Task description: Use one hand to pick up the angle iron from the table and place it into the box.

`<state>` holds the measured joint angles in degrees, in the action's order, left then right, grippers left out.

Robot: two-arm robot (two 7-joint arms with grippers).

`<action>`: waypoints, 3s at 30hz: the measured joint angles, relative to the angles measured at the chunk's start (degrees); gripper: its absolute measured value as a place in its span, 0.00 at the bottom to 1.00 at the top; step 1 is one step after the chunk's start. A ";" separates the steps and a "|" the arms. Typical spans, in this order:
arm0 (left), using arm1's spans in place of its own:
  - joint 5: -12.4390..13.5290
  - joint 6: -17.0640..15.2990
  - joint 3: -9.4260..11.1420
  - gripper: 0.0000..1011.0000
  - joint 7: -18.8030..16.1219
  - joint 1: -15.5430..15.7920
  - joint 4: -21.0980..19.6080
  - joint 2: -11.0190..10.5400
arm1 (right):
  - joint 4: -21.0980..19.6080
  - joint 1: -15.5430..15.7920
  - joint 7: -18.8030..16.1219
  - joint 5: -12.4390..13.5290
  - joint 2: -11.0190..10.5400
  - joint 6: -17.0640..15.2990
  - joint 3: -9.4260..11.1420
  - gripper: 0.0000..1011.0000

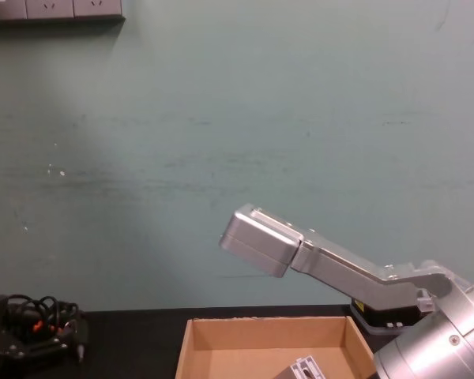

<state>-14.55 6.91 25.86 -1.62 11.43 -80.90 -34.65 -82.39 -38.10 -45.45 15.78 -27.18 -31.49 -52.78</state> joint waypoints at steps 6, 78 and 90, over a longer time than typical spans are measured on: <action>0.00 0.00 0.00 0.99 0.00 0.00 0.00 0.00 | 0.00 0.00 0.00 0.00 0.00 0.00 0.00 0.07; 0.00 0.00 0.00 0.99 0.00 0.00 0.00 0.00 | 26.35 -10.63 21.04 -0.23 18.02 -8.05 14.28 0.07; 0.00 0.00 0.00 0.99 0.00 0.00 0.00 0.00 | 26.14 -10.63 21.12 -0.11 17.95 -8.03 14.31 0.21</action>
<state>-14.55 6.91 25.86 -1.62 11.43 -80.90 -34.65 -56.25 -48.73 -24.33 15.67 -9.23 -39.52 -38.47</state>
